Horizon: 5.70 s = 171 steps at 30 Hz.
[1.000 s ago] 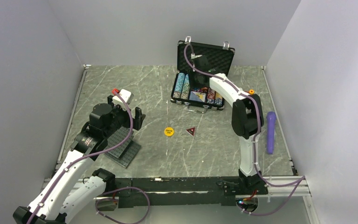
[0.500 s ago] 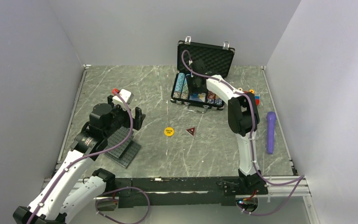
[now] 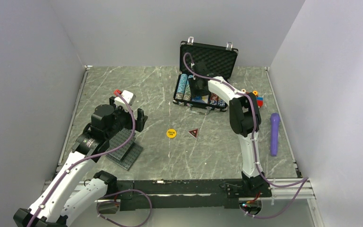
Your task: Pack up texas hold em set
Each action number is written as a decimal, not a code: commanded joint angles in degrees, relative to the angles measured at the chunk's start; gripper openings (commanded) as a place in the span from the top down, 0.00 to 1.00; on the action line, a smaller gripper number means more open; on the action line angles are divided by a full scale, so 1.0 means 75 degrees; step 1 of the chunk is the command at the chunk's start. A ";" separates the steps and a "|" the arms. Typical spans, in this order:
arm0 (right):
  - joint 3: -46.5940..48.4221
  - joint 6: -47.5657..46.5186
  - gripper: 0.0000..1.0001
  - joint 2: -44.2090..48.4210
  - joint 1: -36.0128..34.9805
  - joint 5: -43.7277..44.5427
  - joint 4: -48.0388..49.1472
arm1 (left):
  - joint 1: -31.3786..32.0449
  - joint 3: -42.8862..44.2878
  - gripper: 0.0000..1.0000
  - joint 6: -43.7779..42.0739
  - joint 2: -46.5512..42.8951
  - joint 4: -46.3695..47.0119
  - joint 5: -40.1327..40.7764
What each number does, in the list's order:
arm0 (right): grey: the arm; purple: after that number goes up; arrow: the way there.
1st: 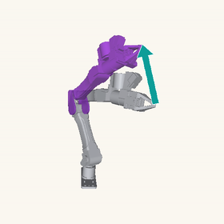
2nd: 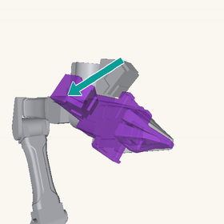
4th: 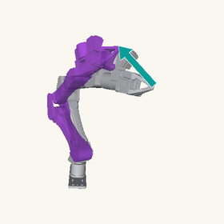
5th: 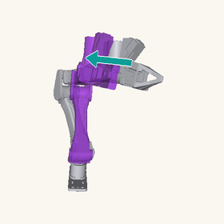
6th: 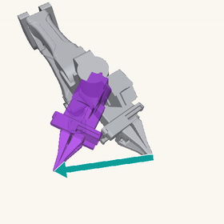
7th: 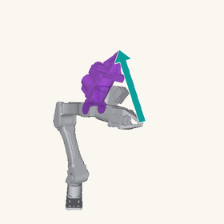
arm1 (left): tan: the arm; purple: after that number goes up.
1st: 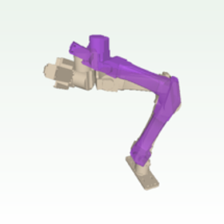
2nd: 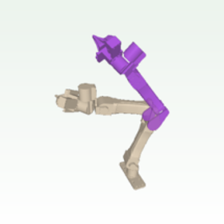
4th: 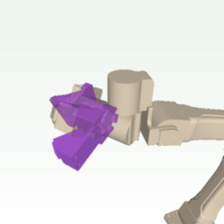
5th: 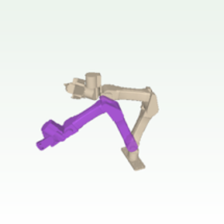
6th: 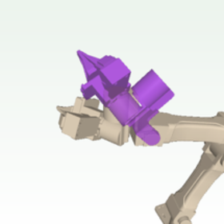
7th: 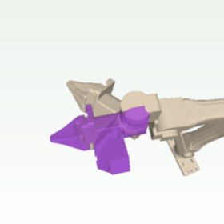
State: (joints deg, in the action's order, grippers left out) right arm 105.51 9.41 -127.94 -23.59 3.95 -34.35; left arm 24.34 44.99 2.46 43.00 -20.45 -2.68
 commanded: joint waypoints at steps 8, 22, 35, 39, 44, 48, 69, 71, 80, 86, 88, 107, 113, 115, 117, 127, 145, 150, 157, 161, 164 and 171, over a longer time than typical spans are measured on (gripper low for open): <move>0.0334 -0.0016 0.43 0.0020 -0.0002 0.0142 -0.0049 | -0.0035 0.0095 0.01 0.0071 -0.0030 0.0224 0.0016; 0.0225 -0.0086 0.37 0.0443 -0.0023 0.0133 -0.0053 | -0.0045 0.0074 0.01 0.0050 -0.0065 0.0275 -0.0112; -0.1820 -0.0148 0.37 0.2834 -0.0866 0.0348 0.0236 | -0.0650 0.0149 0.01 0.0170 0.0157 0.0221 -0.0580; -0.2523 0.0167 0.37 0.3248 -0.1605 0.0416 0.0159 | -0.0991 0.0165 0.01 0.0261 0.0228 0.0223 -0.0825; -0.3196 0.0809 0.37 0.3356 -0.2608 0.0076 0.0393 | -0.1396 0.0198 0.01 0.0394 0.0323 0.0207 -0.0988; -0.3431 0.1227 0.38 0.3159 -0.3185 0.0019 0.0666 | -0.1487 0.0189 0.00 0.0422 0.0348 0.0196 -0.1031; -0.2986 0.1414 0.36 0.1799 -0.3566 -0.0087 0.0877 | -0.1493 0.0210 0.00 0.0469 0.0380 0.0158 -0.1036; -0.2971 0.1428 0.35 0.1763 -0.3563 -0.0109 0.0885 | -0.1487 0.0201 0.01 0.0469 0.0383 0.0156 -0.1038; -0.2896 0.1397 0.34 0.1675 -0.3655 0.0128 0.0796 | -0.1487 0.0200 0.01 0.0481 0.0395 0.0166 -0.1089; -0.2831 0.1406 0.33 0.1584 -0.3743 0.0271 0.0709 | -0.1487 0.0200 0.01 0.0490 0.0395 0.0165 -0.1096; -0.2819 0.1417 0.33 0.1568 -0.3770 0.0350 0.0684 | -0.1487 0.0200 0.01 0.0479 0.0395 0.0166 -0.1096; -0.2654 0.1433 0.35 0.1309 -0.4014 0.0870 0.0354 | -0.1489 0.0200 0.01 0.0491 0.0372 0.0162 -0.1087; -0.2723 0.1484 0.38 0.1259 -0.4016 0.0926 0.0326 | -0.1487 0.0198 0.02 0.0490 0.0360 0.0172 -0.1094; -0.2725 0.1499 0.38 0.1243 -0.4013 0.0937 0.0306 | -0.1487 0.0200 0.02 0.0492 0.0360 0.0170 -0.1096; -0.2725 0.1510 0.39 0.1217 -0.4017 0.0936 0.0285 | -0.1488 0.0196 0.02 0.0492 0.0348 0.0169 -0.1096; -0.2812 0.1523 0.42 0.1111 -0.4013 0.1175 0.0107 | -0.1487 0.0192 0.02 0.0492 0.0304 0.0159 -0.1096; -0.2727 0.1194 0.70 0.1950 -0.3633 0.0781 0.0372 | -0.1489 0.0177 0.02 0.0492 0.0198 0.0175 -0.1039; -0.2503 0.0906 0.71 0.2631 -0.3151 0.0860 0.0213 | -0.1487 0.0171 0.02 0.0492 0.0178 0.0177 -0.1023; -0.1925 0.0315 0.71 0.2922 -0.1598 0.0857 0.0286 | -0.1488 0.0177 0.02 0.0491 0.0156 0.0183 -0.1032; -0.1249 0.0092 0.72 0.2479 -0.0872 0.0730 0.0481 | -0.1487 0.0166 0.02 0.0489 0.0179 0.0181 -0.1026; -0.0645 -0.0041 0.72 0.2029 -0.0500 0.0726 0.0604 | -0.1487 0.0176 0.02 0.0481 0.0186 0.0181 -0.1026; 0.0280 -0.0179 0.72 0.0983 0.0079 0.0515 0.0807 | -0.1487 0.0177 0.02 0.0481 0.0241 0.0194 -0.1038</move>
State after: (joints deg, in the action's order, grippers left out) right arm 103.55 9.91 -117.03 -24.40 9.13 -29.87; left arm 13.41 45.01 5.43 45.12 -20.47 -9.78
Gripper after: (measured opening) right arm 0.542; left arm 0.985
